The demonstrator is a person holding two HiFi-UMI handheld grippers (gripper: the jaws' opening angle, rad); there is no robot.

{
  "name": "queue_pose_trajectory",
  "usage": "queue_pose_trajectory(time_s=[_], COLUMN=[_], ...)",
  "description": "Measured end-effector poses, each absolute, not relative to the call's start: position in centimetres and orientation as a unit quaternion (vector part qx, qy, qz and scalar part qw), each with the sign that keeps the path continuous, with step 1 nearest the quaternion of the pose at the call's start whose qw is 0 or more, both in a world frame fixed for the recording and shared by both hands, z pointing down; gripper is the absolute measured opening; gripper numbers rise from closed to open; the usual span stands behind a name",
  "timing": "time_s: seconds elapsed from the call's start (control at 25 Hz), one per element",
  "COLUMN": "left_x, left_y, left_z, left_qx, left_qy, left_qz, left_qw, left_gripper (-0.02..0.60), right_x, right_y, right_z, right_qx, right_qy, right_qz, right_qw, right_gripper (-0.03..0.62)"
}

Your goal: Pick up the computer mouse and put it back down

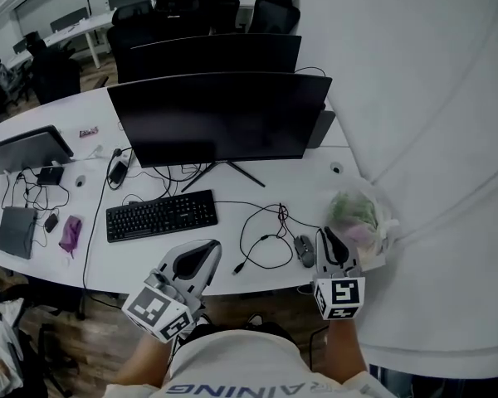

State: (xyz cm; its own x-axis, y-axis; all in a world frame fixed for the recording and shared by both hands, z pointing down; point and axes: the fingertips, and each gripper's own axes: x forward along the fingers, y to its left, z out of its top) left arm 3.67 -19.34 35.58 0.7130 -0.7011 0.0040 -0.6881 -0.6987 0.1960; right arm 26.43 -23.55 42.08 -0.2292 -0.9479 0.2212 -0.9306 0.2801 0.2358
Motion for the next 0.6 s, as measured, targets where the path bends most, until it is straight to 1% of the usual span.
queue_pose_trajectory(time_s=[0.2, 0.48, 0.6], left_x=[3.0, 2.8, 3.1], left_y=[-18.9, -18.5, -18.3], left_z=[34.7, 33.8, 33.4], left_qx=[0.924, 0.93, 0.934], left_qy=[-0.37, -0.356, -0.347], left_qz=[-0.044, -0.055, -0.059], left_qw=[0.082, 0.072, 0.067], left_gripper=[0.005, 0.005, 0.005], right_x=[25.9, 25.6, 25.7], right_y=[-21.7, -18.5, -17.4], right_z=[37.8, 32.8, 31.5], right_qx=[0.609, 0.622, 0.627], right_qy=[-0.781, -0.775, -0.77], right_qz=[-0.052, -0.086, -0.1], right_qw=[0.126, 0.073, 0.062], right_gripper=[0.04, 0.035, 0.032])
